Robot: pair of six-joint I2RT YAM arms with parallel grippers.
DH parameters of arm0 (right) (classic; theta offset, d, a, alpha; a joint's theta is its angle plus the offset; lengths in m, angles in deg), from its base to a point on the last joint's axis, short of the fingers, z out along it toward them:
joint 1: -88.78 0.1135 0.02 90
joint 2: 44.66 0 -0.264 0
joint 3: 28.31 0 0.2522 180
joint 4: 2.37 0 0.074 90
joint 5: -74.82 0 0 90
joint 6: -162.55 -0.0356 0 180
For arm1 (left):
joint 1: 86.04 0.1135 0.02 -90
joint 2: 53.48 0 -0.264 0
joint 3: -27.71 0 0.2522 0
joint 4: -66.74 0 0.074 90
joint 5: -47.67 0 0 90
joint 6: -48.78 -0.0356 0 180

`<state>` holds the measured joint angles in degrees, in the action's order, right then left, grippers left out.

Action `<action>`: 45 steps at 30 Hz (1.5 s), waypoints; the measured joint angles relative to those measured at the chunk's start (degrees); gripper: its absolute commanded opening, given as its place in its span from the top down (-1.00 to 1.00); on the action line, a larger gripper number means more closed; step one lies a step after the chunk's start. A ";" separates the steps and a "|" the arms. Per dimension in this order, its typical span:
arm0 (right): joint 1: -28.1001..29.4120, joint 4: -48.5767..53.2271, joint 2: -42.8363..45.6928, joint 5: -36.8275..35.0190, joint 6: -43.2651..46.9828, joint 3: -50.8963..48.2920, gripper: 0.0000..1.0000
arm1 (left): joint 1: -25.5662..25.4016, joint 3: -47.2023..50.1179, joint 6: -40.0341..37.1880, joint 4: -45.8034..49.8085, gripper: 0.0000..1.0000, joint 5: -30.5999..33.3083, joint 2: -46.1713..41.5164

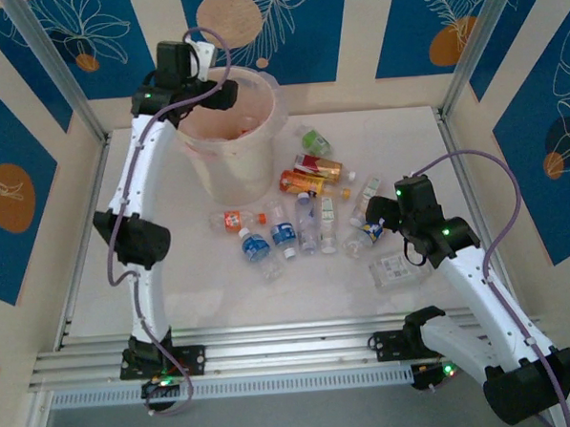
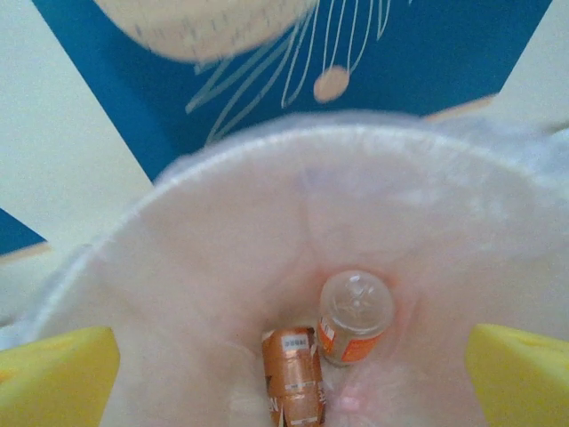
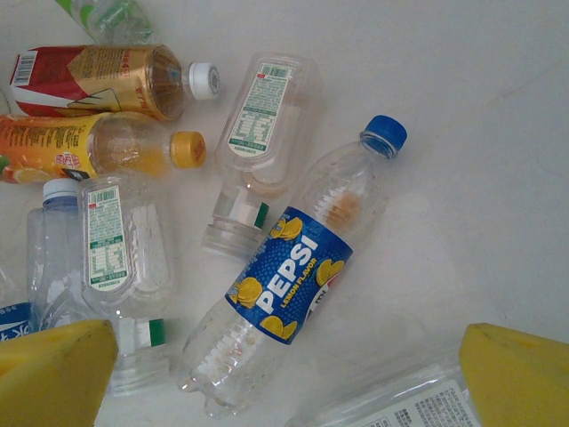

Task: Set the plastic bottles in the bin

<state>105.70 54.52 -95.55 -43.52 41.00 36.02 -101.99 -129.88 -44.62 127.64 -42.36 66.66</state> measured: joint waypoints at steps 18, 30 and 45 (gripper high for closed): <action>0.00 -0.02 0.00 0.00 -1.07 0.00 -0.99 | 0.00 35.23 10.49 -7.32 -0.99 -1.36 -34.56; 0.26 -0.15 0.00 -0.42 -1.90 -0.13 -0.99 | -6.78 73.79 30.58 -13.42 -0.98 7.34 -59.43; 0.33 -0.66 -3.63 -0.79 -2.86 -0.76 -0.99 | -24.46 94.97 50.64 -14.58 -0.99 13.44 -55.78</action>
<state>106.03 53.87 -99.18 -44.30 38.14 35.25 -126.44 -34.91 6.03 113.06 -28.92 10.88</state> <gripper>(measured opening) 0.992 0.995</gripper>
